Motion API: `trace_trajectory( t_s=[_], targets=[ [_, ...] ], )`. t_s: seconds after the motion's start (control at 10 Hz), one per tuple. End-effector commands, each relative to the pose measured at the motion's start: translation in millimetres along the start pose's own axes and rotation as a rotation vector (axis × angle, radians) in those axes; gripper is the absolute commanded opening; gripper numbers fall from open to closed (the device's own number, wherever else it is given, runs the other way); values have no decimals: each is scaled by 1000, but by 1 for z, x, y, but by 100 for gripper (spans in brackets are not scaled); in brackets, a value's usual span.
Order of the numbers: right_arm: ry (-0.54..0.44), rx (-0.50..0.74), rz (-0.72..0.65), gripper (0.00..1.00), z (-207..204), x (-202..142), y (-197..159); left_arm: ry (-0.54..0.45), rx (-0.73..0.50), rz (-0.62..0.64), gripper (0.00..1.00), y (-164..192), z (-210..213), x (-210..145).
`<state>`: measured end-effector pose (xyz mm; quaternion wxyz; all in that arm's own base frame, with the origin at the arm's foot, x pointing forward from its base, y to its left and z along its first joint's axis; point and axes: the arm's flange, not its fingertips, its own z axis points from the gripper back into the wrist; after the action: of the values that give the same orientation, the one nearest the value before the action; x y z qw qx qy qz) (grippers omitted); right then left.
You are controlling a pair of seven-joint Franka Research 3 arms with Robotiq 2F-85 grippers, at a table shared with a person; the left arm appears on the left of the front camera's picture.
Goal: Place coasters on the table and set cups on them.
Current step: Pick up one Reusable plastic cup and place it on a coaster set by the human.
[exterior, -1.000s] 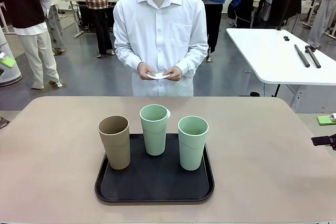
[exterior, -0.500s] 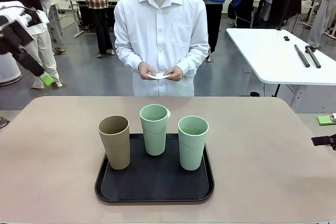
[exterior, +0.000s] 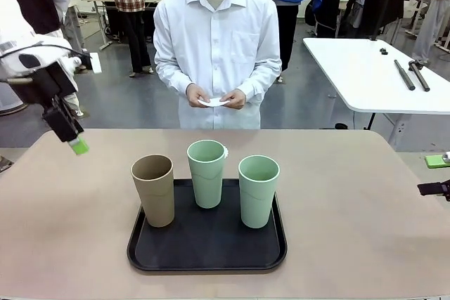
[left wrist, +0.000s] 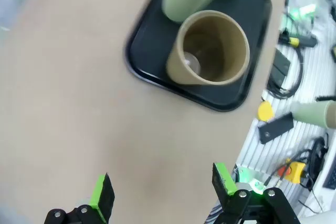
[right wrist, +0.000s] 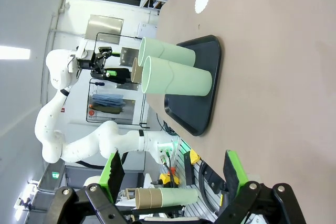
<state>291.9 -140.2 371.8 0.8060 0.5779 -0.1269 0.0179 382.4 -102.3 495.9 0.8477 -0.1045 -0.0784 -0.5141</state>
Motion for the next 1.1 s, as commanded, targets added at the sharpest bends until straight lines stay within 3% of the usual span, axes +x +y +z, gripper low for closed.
trace_trajectory(
  t_s=[0.0,0.1,0.6,0.7,1.0],
  targets=[
    [-10,10,5,100,0,2,-1,58,-11,-80,100,-3,-14,-2],
    [-10,10,5,100,0,2,-1,42,-54,-54,100,-5,-15,-1],
    [-10,10,5,100,0,2,-1,34,-29,-37,100,-7,-14,1],
    [-10,10,5,100,0,2,-1,-124,-168,-160,100,1,-13,-7],
    [-10,10,5,100,0,2,-1,-489,-393,-343,100,39,-26,-38]
  ],
)
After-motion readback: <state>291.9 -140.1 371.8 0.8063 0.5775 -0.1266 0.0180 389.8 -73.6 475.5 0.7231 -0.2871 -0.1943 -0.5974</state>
